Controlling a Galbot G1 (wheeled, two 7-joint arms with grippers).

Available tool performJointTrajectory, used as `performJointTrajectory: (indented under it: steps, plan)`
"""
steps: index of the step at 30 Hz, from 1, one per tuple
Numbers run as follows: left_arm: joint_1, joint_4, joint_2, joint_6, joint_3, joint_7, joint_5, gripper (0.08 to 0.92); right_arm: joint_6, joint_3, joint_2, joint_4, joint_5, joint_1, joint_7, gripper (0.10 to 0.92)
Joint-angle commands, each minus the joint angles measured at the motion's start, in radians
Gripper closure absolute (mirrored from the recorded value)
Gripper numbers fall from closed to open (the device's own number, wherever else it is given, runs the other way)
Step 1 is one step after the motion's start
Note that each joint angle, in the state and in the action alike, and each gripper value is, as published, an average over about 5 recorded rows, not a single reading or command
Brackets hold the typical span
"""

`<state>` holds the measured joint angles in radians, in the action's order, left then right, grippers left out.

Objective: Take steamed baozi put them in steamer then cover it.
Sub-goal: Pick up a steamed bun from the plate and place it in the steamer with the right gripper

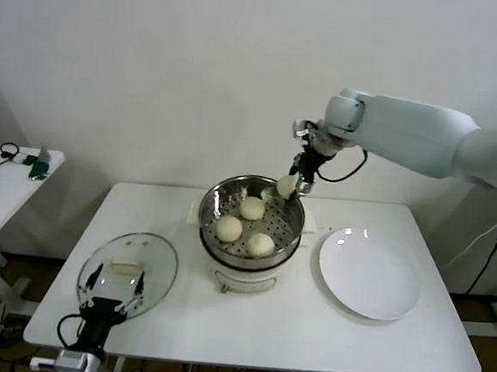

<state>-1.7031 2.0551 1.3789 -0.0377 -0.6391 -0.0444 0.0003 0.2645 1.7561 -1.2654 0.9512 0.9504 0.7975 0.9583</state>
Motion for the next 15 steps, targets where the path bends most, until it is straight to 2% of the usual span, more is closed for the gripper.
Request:
performJointTrajectory:
  steps: [1, 15]
  plan:
    - [-0.003, -0.003, -0.003, 0.002, -0.003, 0.003, -0.001, 0.177, 0.015, 0.054, -0.096, -0.004, 0.028, -0.051, -0.019, 0.313]
    - [-0.002, -0.014, -0.014, 0.0, -0.009, 0.002, -0.009, 0.177, 0.018, 0.048, -0.096, -0.021, -0.045, -0.145, -0.037, 0.313]
